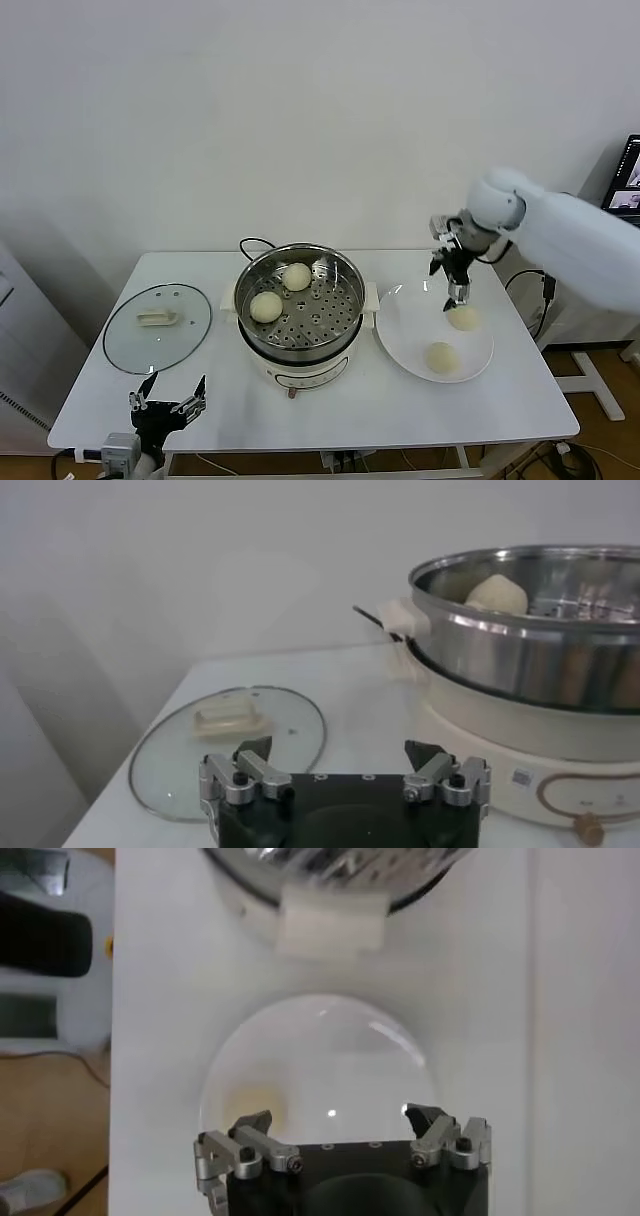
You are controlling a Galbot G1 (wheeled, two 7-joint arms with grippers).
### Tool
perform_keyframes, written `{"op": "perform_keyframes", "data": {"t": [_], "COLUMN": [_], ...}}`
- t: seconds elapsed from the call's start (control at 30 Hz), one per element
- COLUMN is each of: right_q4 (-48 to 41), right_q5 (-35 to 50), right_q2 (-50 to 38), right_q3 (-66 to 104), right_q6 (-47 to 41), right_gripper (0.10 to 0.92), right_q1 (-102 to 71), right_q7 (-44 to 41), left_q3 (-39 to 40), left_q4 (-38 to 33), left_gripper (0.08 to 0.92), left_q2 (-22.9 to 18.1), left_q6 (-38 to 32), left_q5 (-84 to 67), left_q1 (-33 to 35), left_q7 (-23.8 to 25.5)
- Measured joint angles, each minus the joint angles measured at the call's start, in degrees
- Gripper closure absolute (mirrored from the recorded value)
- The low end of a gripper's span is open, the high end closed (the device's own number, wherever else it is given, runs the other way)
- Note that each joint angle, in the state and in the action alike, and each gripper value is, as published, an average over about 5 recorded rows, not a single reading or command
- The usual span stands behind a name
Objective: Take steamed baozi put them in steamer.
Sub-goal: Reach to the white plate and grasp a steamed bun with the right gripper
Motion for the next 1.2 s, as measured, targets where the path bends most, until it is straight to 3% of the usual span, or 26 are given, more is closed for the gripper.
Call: {"op": "perform_keyframes", "data": {"t": [0.47,1.2], "right_q4": [-1.69,-4.71], "right_q5": [-8.68,-14.59], "right_q2": [0.24,3.41], "right_q3": [8.83,14.31], "right_q6": [3.1,4.77], "right_gripper": [0.203,0.203], "right_q1": [-13.24,-22.45], "right_q7": [-0.09,0.66], "left_q3": [-0.16,-0.3], "left_q4": [0.83,2.09], "left_gripper": [0.177,0.177], "left_q2": [0.0,0.0], "left_q6": [0.11,0.16], "left_q5": [0.07,0.0], "left_q1": [-0.09,-0.55], "left_q7": [0.01,0.0]}}
